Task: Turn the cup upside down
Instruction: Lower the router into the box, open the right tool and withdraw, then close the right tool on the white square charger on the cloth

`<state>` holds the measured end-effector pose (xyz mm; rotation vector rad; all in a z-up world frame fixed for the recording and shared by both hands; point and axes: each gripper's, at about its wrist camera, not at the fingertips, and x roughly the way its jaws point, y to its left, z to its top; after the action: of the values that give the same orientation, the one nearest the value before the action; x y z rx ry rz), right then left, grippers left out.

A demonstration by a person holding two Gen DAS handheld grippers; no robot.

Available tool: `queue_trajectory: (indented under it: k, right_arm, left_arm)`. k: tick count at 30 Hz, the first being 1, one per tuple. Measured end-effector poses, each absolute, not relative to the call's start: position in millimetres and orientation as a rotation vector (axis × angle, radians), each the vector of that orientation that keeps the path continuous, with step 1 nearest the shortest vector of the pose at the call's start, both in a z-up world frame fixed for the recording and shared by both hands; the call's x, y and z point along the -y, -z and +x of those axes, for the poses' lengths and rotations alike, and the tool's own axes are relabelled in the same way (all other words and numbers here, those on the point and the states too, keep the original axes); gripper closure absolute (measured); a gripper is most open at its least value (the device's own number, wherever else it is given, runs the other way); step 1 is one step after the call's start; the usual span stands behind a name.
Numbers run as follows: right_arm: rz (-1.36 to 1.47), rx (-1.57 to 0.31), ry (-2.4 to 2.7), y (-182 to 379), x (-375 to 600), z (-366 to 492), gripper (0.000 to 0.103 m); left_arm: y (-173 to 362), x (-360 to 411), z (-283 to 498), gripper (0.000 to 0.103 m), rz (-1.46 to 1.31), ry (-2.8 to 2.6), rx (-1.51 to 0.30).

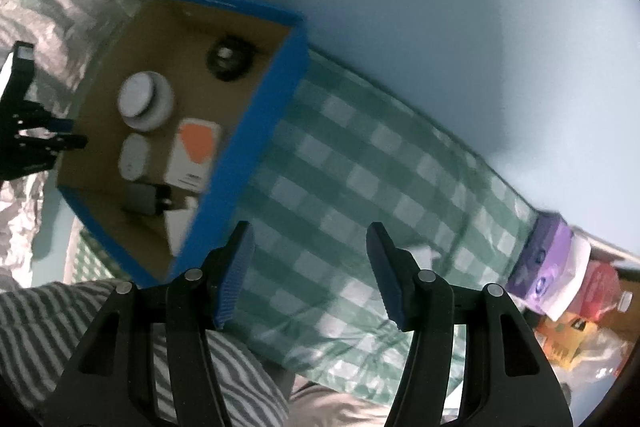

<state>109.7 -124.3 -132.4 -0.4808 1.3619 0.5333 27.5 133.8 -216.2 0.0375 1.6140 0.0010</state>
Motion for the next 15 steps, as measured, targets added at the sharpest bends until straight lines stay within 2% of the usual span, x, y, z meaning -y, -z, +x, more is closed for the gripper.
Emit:
queue_trajectory:
  k: [2,15]
  right_arm:
    - [-0.479,-1.369,-0.51,138.4,140.6,115.2,0.035]
    - [-0.461,-1.487,-0.425,220.6,225.1,150.6,0.035]
  left_arm:
    - [216.3,-133.3,28.4,0.08,0.039,-0.006,-1.616]
    - [217.3,-132.6,30.6,0.08,0.027,-0.05,-1.625]
